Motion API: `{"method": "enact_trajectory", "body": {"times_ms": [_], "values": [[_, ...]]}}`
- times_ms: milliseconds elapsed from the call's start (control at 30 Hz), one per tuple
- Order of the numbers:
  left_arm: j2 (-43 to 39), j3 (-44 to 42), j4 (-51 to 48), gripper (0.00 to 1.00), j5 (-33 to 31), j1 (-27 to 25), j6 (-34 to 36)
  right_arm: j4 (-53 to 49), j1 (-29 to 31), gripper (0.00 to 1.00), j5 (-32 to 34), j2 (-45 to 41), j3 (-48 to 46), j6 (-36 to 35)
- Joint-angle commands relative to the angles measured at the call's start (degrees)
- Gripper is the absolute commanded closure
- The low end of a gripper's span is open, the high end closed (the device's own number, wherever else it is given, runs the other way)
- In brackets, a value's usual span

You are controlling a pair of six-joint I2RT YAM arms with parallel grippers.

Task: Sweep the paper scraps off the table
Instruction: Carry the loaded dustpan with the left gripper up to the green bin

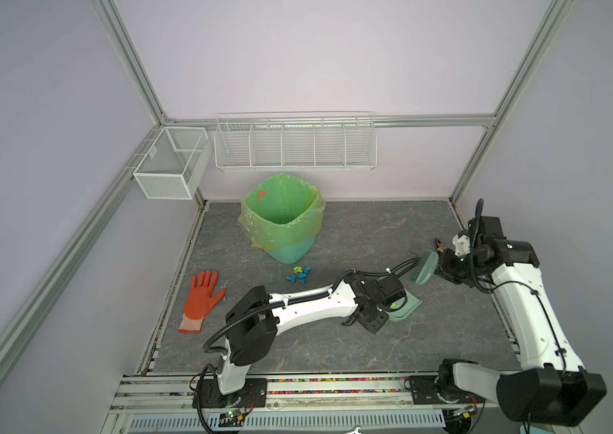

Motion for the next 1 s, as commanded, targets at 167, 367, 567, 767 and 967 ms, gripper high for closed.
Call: {"method": "enact_trajectory", "body": {"times_ms": [167,367,567,767,967], "values": [[-3.52,2.51,-2.9,1.0,-1.33,2.2,-2.02,3.27,-4.33,0.93,-1.6,-3.58,-1.98,0.91],[-4.21,6.01,-6.44,1.0,-3.58,3.43,-2.23,4.71,-5.36,0.93,-1.92,-4.1,-4.24,0.48],[-4.83,9.71,-8.21,1.0,-2.48,4.06,-3.86,6.02,-5.63,0.93,-1.73,-5.58,-6.01,0.47],[-3.94,14.79,-9.53,1.0,-2.13,4.53,-4.88,7.35,-5.63,0.93,-2.26,-7.32,-7.94,0.66],[-2.68,20.58,-10.13,1.0,-2.54,5.79,-4.83,8.43,-5.59,0.93,-3.65,-9.79,-8.68,0.15]]}}
